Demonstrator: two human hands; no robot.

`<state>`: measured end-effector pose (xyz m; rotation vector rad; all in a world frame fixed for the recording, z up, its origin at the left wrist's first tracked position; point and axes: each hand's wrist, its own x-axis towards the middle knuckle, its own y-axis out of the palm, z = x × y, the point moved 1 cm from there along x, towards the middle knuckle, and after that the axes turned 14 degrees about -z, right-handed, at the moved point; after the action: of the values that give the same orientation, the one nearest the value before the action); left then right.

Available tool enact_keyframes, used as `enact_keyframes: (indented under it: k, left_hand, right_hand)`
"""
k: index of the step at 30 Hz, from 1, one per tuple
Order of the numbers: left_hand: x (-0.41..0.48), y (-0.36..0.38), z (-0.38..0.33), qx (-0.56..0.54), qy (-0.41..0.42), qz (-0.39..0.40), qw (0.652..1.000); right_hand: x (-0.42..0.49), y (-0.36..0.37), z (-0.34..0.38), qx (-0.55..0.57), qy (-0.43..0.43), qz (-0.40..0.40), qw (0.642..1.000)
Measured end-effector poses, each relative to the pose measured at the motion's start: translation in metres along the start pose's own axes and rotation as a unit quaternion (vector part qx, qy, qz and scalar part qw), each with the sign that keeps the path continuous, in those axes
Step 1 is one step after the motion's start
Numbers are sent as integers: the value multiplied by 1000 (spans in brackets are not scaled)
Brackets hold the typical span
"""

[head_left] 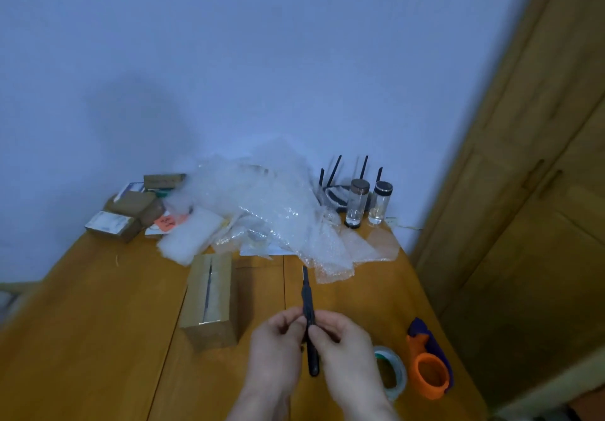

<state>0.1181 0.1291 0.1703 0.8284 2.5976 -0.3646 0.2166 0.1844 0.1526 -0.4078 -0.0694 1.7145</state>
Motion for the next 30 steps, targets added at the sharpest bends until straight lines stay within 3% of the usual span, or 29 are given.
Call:
enact_keyframes:
  k: [10, 21, 30]
  left_hand:
    - [-35, -62, -100, -102, 90, -3, 991]
    - [-61, -125, -175, -195, 111, -1, 974]
    - [-87, -157, -217, -238, 129, 50, 961]
  right_hand:
    - [-38, 11, 110, 34, -74, 74, 994]
    - [-89, 30, 210, 133, -130, 116, 976]
    - [-116, 37, 262, 144, -190, 39, 970]
